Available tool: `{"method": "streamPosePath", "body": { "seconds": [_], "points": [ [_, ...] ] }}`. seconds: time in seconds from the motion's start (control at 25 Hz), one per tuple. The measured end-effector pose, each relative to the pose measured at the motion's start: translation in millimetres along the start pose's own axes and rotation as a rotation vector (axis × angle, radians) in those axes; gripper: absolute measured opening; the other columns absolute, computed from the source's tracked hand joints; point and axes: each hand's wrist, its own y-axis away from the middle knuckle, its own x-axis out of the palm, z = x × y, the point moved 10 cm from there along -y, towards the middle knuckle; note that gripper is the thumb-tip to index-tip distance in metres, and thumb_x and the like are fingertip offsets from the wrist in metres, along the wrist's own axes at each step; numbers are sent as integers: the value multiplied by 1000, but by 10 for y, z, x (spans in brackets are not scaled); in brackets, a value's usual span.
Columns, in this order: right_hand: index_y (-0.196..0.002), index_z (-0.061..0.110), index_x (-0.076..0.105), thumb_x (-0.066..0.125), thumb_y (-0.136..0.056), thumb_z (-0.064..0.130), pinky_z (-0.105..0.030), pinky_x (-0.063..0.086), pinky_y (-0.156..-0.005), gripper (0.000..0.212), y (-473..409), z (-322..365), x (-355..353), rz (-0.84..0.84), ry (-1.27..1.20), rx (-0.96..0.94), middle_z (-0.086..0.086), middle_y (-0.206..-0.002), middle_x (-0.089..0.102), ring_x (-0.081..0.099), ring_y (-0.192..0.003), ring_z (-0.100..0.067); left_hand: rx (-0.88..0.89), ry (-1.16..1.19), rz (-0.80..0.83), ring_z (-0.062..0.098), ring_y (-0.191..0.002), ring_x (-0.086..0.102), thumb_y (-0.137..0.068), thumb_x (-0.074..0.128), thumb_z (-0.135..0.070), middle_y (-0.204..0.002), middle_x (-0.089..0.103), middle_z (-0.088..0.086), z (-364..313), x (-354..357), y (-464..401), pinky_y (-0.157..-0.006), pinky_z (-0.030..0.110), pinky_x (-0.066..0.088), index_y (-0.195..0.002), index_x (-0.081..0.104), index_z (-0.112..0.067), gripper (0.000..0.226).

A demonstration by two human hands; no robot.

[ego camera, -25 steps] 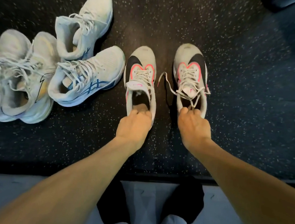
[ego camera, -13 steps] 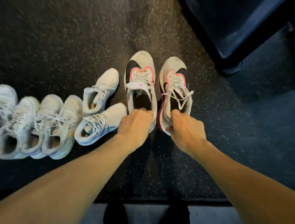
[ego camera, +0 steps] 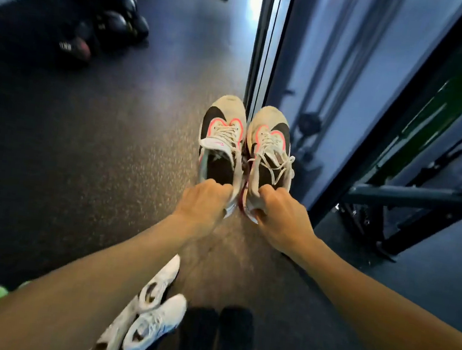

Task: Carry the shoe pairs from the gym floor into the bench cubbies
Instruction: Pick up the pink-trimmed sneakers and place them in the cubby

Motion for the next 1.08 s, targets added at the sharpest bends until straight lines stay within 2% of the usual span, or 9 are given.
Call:
{"method": "streamPosePath", "body": {
  "seconds": [0.16, 0.32, 0.48, 0.56, 0.64, 0.76, 0.84, 0.96, 1.08],
  "points": [
    [-94, 15, 46, 59, -88, 20, -34, 38, -59, 15, 100, 617, -1609, -146, 62, -57, 1, -87, 47, 51, -77, -23, 80, -14, -193, 32, -86, 60, -88, 62, -19, -95, 59, 11, -311, -1663, 136, -69, 38, 45, -97, 56, -12, 12],
    [-100, 15, 49, 55, -89, 23, -40, 50, -65, 15, 415, 1096, -2862, -316, 111, -91, -6, -96, 55, 58, -83, -27, 148, -61, -376, 32, -88, 62, -90, 60, -24, -96, 61, 10, -625, -3001, 485, -69, 38, 46, -99, 59, -15, 12],
    [-107, 16, 48, 54, -91, 25, -36, 48, -66, 19, 984, 1491, -3772, -451, 167, -112, -6, -101, 56, 60, -87, -26, 170, -141, -490, 31, -91, 62, -87, 63, -20, -97, 64, 10, -968, -3970, 1009, -65, 35, 42, -97, 59, -16, 12],
    [-107, 15, 47, 54, -92, 25, -37, 48, -67, 19, 1339, 1634, -4094, -494, 179, -124, -7, -101, 55, 60, -86, -27, 193, -167, -537, 34, -90, 62, -86, 63, -18, -94, 64, 10, -1175, -4310, 1340, -63, 37, 45, -92, 58, -16, 9],
    [-105, 15, 45, 54, -91, 24, -37, 48, -65, 19, 1702, 1741, -4322, -531, 210, -137, -7, -101, 55, 59, -83, -27, 204, -185, -567, 35, -87, 62, -85, 63, -17, -91, 65, 12, -1398, -4529, 1678, -59, 35, 41, -86, 55, -15, 9],
    [-102, 13, 44, 54, -91, 21, -32, 37, -61, 17, 2421, 1873, -4649, -593, 215, -158, -6, -97, 54, 49, -77, -23, 227, -152, -574, 37, -82, 61, -85, 64, -19, -85, 63, 14, -1780, -4778, 2295, -56, 32, 36, -77, 46, -15, 20],
    [-99, 12, 44, 55, -90, 19, -31, 34, -61, 16, 2887, 1921, -4838, -624, 231, -159, -7, -98, 55, 52, -81, -25, 262, -104, -578, 36, -77, 60, -83, 66, -20, -79, 60, 14, -2032, -4929, 2692, -55, 33, 39, -75, 46, -14, 22],
    [-98, 11, 45, 55, -90, 19, -32, 36, -60, 15, 3494, 1919, -5112, -672, 250, -113, -10, -99, 58, 57, -91, -30, 256, -90, -550, 34, -74, 59, -83, 66, -21, -74, 53, 9, -2329, -5091, 3152, -57, 33, 41, -76, 47, -13, 22],
    [-101, 10, 47, 55, -89, 18, -34, 38, -61, 17, 4179, 1910, -5367, -715, 293, -28, -10, -100, 58, 58, -92, -31, 331, -93, -561, 33, -73, 59, -82, 68, -19, -73, 54, 8, -2690, -5252, 3633, -57, 32, 39, -73, 46, -13, 24]
  ]
}}
